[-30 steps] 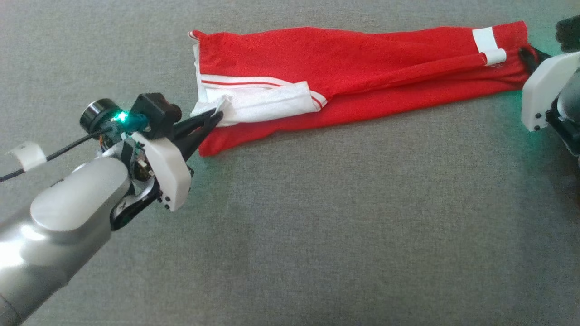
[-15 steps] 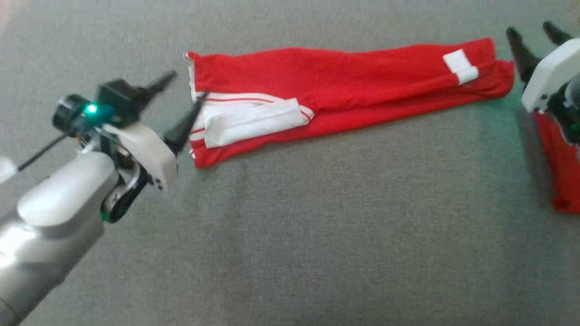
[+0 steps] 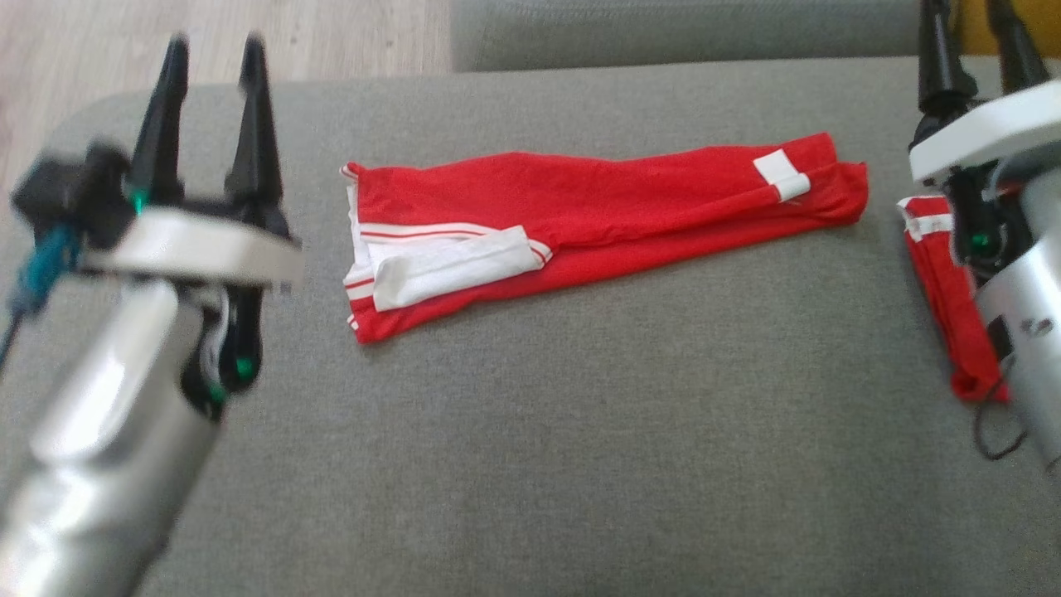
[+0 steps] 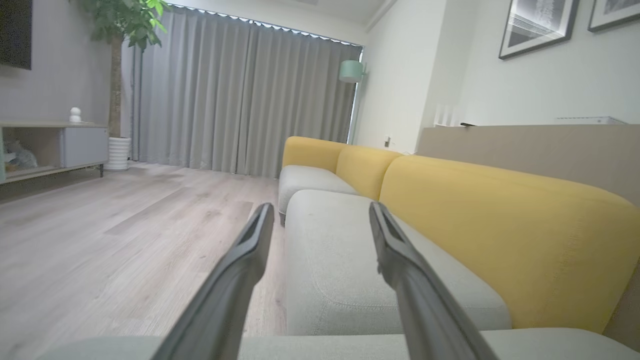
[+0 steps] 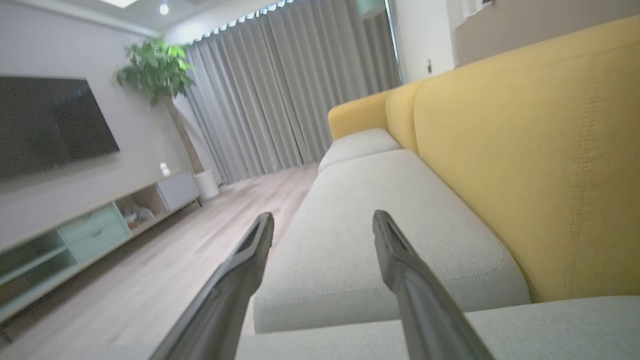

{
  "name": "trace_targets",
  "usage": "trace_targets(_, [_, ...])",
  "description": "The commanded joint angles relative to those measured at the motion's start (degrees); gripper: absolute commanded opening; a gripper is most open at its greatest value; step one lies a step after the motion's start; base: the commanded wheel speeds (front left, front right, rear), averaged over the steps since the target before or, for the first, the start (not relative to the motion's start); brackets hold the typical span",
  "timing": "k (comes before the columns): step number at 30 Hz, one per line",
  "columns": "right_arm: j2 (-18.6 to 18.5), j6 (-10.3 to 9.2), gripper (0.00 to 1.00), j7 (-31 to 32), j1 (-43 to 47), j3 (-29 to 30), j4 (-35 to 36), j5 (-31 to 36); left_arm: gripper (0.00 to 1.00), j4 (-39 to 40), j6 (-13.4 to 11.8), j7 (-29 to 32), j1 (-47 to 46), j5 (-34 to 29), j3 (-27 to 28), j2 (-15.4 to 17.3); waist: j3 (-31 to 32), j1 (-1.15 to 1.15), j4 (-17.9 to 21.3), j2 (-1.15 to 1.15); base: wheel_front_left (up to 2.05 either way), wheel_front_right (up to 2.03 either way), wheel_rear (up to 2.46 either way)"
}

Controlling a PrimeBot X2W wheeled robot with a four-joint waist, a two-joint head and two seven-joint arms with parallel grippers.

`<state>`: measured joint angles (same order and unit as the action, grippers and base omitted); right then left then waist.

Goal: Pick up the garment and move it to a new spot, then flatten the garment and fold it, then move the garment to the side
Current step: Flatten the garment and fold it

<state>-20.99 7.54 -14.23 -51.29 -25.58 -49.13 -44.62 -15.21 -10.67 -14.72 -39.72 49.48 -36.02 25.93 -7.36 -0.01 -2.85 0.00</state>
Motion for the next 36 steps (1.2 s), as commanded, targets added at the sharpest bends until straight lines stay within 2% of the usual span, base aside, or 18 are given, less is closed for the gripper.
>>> trace_targets(1, [0.62, -0.05, 1.0, -0.68, 0.84, 1.68, 2.72, 1.08, 1.0, 1.5, -0.63, -0.26, 0.83, -1.02, 3.69, 1.24, 0.68, 0.01, 0.34, 0.0, 0.0, 0.0, 0.0])
trace_targets(4, [4.54, -0.05, 1.0, -0.73, 6.79, 11.06, 9.43, 7.18, 1.0, 3.35, -0.02, -0.27, 7.64, -4.97, 9.11, -1.54, 1.76, 0.01, 0.62, 0.0, 0.0, 0.0, 0.0])
trace_targets(7, [11.19, -0.05, 1.0, -0.74, 15.36, 20.34, 17.52, 15.13, 1.0, 4.55, 1.2, -0.27, 14.15, -8.62, 12.73, -4.74, 2.77, 0.01, 0.82, 0.0, 0.0, 0.0, 0.0])
trace_targets(9, [15.65, -0.05, 1.0, -0.75, 21.52, 24.15, 22.38, 19.49, 1.0, 5.3, 2.01, -0.27, 18.21, -11.35, 14.37, -6.75, 3.09, 0.01, 0.97, 0.0, 0.0, 0.0, 0.0])
trace_targets(11, [17.51, -0.05, 1.0, -0.75, 26.98, 25.8, 25.99, 22.63, 1.0, 5.76, 2.6, -0.27, 21.74, -13.67, 16.07, -8.87, 3.13, 0.01, 1.06, 0.0, 0.0, 0.0, 0.0])
trace_targets(17, [18.08, -0.05, 1.0, -0.76, 35.82, 23.56, 29.48, 19.96, 1.0, 5.42, 5.4, -0.28, 27.38, -18.98, 20.92, -14.14, 2.15, 0.01, 0.84, 0.0, 0.0, 0.0, 0.0])
trace_targets(22, [18.1, -0.05, 1.0, -0.76, 35.71, 23.58, 30.6, 21.33, 1.0, 4.86, 8.54, -0.28, 26.48, -22.12, 23.47, -16.23, 0.23, 0.01, 0.1, 0.0, 0.0, 0.0, 0.0])
trace_targets(26, [18.1, -0.05, 1.0, -0.76, 32.78, 24.68, 29.78, 25.2, 1.0, 4.42, 10.59, -0.28, 24.38, -23.9, 24.66, -17.23, -2.61, 0.01, -0.78, 0.0, 0.0, 0.0, 0.0])
trace_targets(30, [18.1, -0.05, 1.0, 1.79, 25.07, 30.77, 25.26, 31.18, 1.0, 3.68, 12.61, -0.28, 22.12, -25.55, 25.66, -18.54, -6.27, 0.01, -2.21, 0.0, 0.0, 0.0, 0.0])
trace_targets(33, [18.11, -0.05, 1.0, 4.56, 19.91, 36.32, 21.23, 35.14, 1.0, 3.09, 13.64, -0.28, 20.97, -26.31, 25.88, -19.3, -8.1, 0.01, -3.33, 0.0, 0.0, 0.0, 0.0])
trace_targets(34, [18.11, -0.05, 1.0, 4.56, 19.91, 36.32, 21.23, 35.14, 1.0, 3.09, 13.64, -0.28, 20.97, -26.31, 25.88, -19.3, -8.1, 0.01, -3.33, 0.0, 0.0, 0.0, 0.0])
trace_targets(36, [18.11, -0.05, 1.0, 6.86, 16.74, 40.09, 18.14, 39.13, 1.0, 2.69, 14.16, -0.28, 20.39, -26.23, 26.33, -19.9, -9.14, 0.01, -3.97, 0.0, 0.0, 0.0, 0.0])
